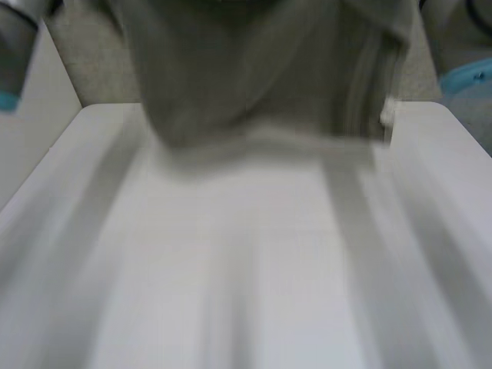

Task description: Fold the towel.

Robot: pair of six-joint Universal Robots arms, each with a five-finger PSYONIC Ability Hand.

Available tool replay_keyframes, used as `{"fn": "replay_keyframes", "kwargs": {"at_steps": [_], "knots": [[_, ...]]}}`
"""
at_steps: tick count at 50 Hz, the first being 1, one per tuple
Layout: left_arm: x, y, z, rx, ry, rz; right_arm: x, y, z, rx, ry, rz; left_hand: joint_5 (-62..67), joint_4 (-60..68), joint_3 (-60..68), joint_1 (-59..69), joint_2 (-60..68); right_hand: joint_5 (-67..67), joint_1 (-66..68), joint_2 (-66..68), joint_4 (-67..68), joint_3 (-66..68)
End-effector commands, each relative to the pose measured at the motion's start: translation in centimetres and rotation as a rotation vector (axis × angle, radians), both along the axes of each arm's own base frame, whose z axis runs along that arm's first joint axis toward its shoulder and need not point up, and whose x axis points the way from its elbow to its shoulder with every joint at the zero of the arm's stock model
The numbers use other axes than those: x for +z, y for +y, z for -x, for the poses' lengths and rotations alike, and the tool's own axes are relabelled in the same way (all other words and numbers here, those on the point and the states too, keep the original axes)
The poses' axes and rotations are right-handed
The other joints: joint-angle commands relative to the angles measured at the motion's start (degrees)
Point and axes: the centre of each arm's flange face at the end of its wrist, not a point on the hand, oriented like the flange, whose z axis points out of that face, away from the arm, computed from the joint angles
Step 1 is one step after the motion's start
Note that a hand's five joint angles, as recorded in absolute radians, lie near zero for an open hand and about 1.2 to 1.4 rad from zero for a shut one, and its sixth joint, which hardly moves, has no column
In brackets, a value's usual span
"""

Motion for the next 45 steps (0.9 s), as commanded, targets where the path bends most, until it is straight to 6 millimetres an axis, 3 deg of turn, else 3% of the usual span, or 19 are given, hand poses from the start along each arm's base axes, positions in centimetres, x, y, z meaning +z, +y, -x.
{"fn": "replay_keyframes", "kwargs": {"at_steps": [1, 2, 4, 5, 7, 8, 9, 10, 12, 13, 14, 15, 16, 17, 18, 20, 28, 41, 45], "knots": [[0.3, -0.5, -0.6, -0.008, 0.082, 0.026, -1.3, 0.8, -0.3, 0.066, 0.046, -0.046, 4.5, 2.05, 3.32, 6.96, 2.94, 3.27, 3.4, 3.66, 3.32, 3.92], [0.3, -0.5, -0.6, -0.008, 0.082, 0.026, -2.2, 1.0, -0.3, 0.081, 0.069, -0.078, 4.5, 2.05, 3.32, 6.96, 2.94, 3.27, 3.4, 3.66, 3.32, 3.92], [-4.0, -1.3, -0.7, -0.008, 0.045, -0.098, -3.3, 1.2, -0.3, 0.099, 0.098, -0.115, 4.5, 2.05, 3.32, 6.96, 2.94, 3.27, 3.4, 3.66, 3.32, 3.92], [-4.0, -1.3, -0.7, -0.008, 0.045, -0.098, -4.4, 1.5, -0.3, 0.118, 0.123, -0.149, 4.5, 2.05, 3.32, 6.96, 2.94, 3.27, 3.4, 3.66, 3.32, 3.92], [-9.2, -1.9, -1.4, -0.004, -0.005, -0.239, -5.9, 1.7, -0.4, 0.137, 0.149, -0.193, 4.5, 2.05, 3.32, 6.96, 2.94, 3.27, 3.4, 3.66, 3.32, 3.92], [-9.2, -1.9, -1.4, -0.004, -0.006, -0.239, -5.9, 1.7, -0.4, 0.137, 0.15, -0.193, 4.5, 2.05, 3.32, 6.96, 2.94, 3.27, 3.4, 3.66, 3.32, 3.92], [-11.6, -2.0, -2.0, -0.008, -0.031, -0.3, -7.4, 2.1, -0.4, 0.158, 0.176, -0.239, 4.5, 2.05, 3.32, 6.96, 2.94, 3.27, 3.4, 3.66, 3.32, 3.92], [-11.6, -2.0, -2.0, -0.008, -0.031, -0.3, -9.2, 2.3, -0.4, 0.175, 0.204, -0.288, 4.5, 2.05, 3.32, 6.96, 2.94, 3.27, 3.4, 3.66, 3.32, 3.92], [-16.2, -1.6, -2.5, -0.035, -0.08, -0.407, -11.0, 2.3, -0.1, 0.176, 0.233, -0.339, 4.5, 2.05, 3.32, 6.96, 2.94, 3.27, 3.4, 3.66, 3.32, 3.92], [-16.2, -1.6, -2.5, -0.035, -0.08, -0.407, -11.0, 2.3, -0.1, 0.176, 0.234, -0.339, 4.5, 2.05, 3.32, 6.96, 2.94, 3.27, 3.4, 3.66, 3.32, 3.92], [-18.4, -1.0, -2.4, -0.056, -0.101, -0.457, -13.0, 2.6, 0.1, 0.185, 0.256, -0.4, 4.5, 2.05, 3.32, 6.96, 2.94, 3.27, 3.4, 3.66, 3.32, 3.92], [-20.4, -0.4, -2.4, -0.07, -0.123, -0.5, -13.0, 2.6, 0.1, 0.185, 0.256, -0.401, 4.5, 2.05, 3.32, 6.96, 2.94, 3.27, 3.4, 3.66, 3.32, 3.92], [-20.4, -0.4, -2.4, -0.07, -0.124, -0.5, -15.4, 3.0, 0.5, 0.186, 0.281, -0.475, 4.5, 2.05, 3.32, 6.96, 2.94, 3.27, 3.4, 3.66, 3.32, 3.92], [-22.3, 0.2, -2.3, -0.077, -0.149, -0.537, -17.9, 3.7, 0.7, 0.185, 0.313, -0.548, 4.5, 2.05, 3.32, 6.96, 2.94, 3.27, 3.4, 3.66, 3.32, 3.92], [-22.3, 0.2, -2.3, -0.077, -0.149, -0.537, -17.9, 3.7, 0.7, 0.185, 0.313, -0.548, 4.5, 2.05, 3.32, 6.96, 2.94, 3.27, 3.4, 3.66, 3.32, 3.92], [-25.3, 1.3, -2.4, -0.051, -0.226, -0.577, -21.5, 5.2, 1.1, 0.18, 0.37, -0.648, 4.5, 2.05, 3.32, 6.96, 2.94, 3.27, 3.4, 3.66, 3.32, 3.92], [-28.9, 2.4, -2.5, 0.013, -0.402, -0.598, -27.1, 7.9, 2.6, 0.171, 0.454, -0.815, 1.67, -0.78, 0.5, 4.13, 0.11, 3.27, 3.4, 3.66, 3.32, 3.92], [-30.4, 2.6, -2.6, 0.048, -0.472, -0.601, -27.6, 8.3, 3.0, 0.121, 0.439, -0.821, -8.77, -11.22, -9.94, -6.3, -10.33, 3.27, 3.4, 3.66, 3.32, 3.92], [-30.9, 2.6, -2.8, 0.059, -0.476, -0.623, -28.1, 8.4, 3.0, 0.123, 0.442, -0.828, -22.69, -25.15, -23.87, -20.23, -24.26, 3.27, 3.4, 3.66, 3.32, 3.92]]}}
